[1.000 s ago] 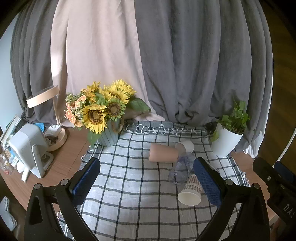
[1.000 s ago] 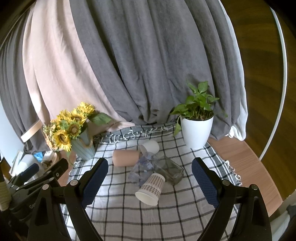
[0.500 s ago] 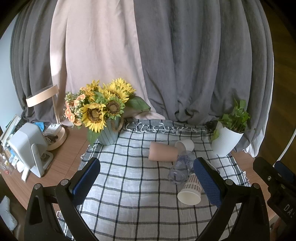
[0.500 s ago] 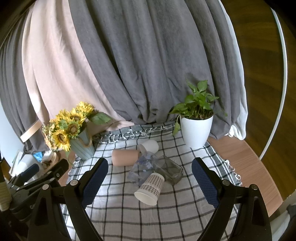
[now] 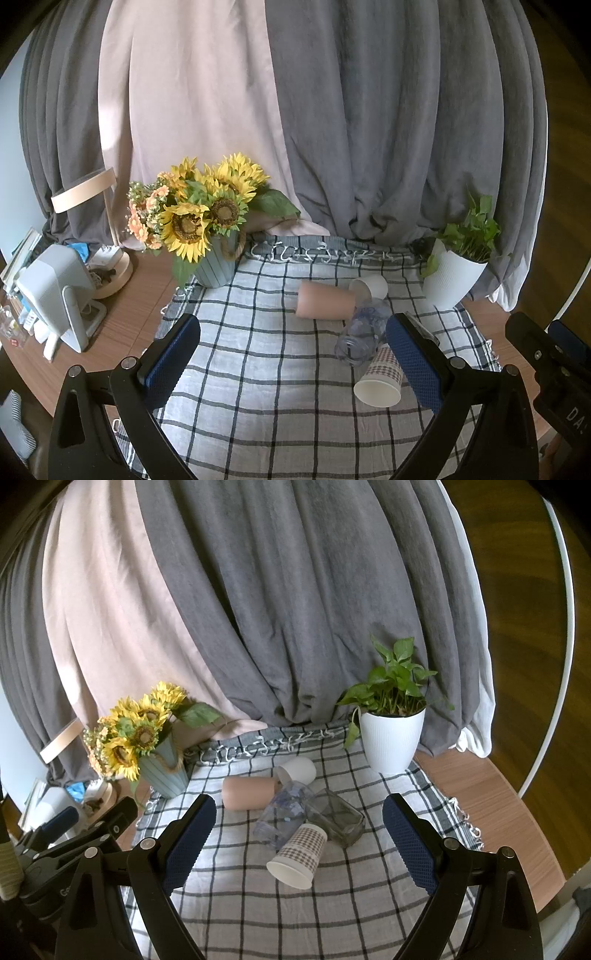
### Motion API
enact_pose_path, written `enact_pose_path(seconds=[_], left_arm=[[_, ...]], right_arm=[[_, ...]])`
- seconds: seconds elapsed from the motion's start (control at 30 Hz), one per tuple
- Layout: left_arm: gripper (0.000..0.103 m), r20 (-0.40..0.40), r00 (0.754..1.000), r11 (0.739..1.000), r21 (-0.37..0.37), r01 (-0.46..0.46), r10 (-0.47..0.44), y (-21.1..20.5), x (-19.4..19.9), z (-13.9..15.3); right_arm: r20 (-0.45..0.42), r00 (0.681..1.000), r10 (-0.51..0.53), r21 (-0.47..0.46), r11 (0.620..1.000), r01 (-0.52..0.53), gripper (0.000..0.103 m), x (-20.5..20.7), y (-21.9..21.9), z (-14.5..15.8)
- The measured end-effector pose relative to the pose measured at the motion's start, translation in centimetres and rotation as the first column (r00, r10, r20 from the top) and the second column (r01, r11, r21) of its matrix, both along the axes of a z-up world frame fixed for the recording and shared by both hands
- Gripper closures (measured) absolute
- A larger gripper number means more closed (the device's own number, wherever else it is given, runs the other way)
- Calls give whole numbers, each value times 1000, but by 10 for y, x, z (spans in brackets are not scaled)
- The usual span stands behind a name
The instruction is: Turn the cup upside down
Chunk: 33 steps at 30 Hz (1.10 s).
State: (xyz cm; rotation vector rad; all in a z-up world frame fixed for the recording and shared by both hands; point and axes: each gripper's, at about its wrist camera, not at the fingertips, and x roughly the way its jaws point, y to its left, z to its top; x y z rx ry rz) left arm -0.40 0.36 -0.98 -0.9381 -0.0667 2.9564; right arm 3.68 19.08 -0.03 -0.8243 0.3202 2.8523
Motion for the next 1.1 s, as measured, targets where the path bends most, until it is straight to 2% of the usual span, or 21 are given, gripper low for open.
enact_pose_path(seconds=[0.37, 0.5, 0.6, 0.7, 0.8, 0.9, 1.1], left_arm=[[0, 67, 998, 1000, -4, -20, 20, 14, -13, -13], [0, 125, 989, 997, -24, -78, 80, 25, -27, -27], [0, 166, 975, 989, -32, -146, 149, 31, -39, -47], [0, 215, 950, 974, -58, -221, 228, 39, -52, -72], [0, 258, 932, 967, -57, -249, 255, 47, -63, -88], [0, 266, 917, 955, -69, -290, 298, 56, -72, -98], [0, 323, 898, 955, -110, -277, 298, 74, -98, -119]], right_arm=[[30, 1000, -4, 1, 1000, 3, 11, -10, 11, -7], [69, 997, 29, 1, 1000, -29, 11, -22, 20, -14], [130, 988, 78, -18, 997, -77, 11, -41, 31, -26], [222, 966, 129, -19, 992, -128, 11, -66, 40, -46], [317, 929, 191, -47, 981, -186, 11, -96, 52, -70], [384, 890, 246, -75, 969, -236, 11, -124, 61, -92], [471, 834, 286, -49, 953, -299, 12, -169, 67, -125]])
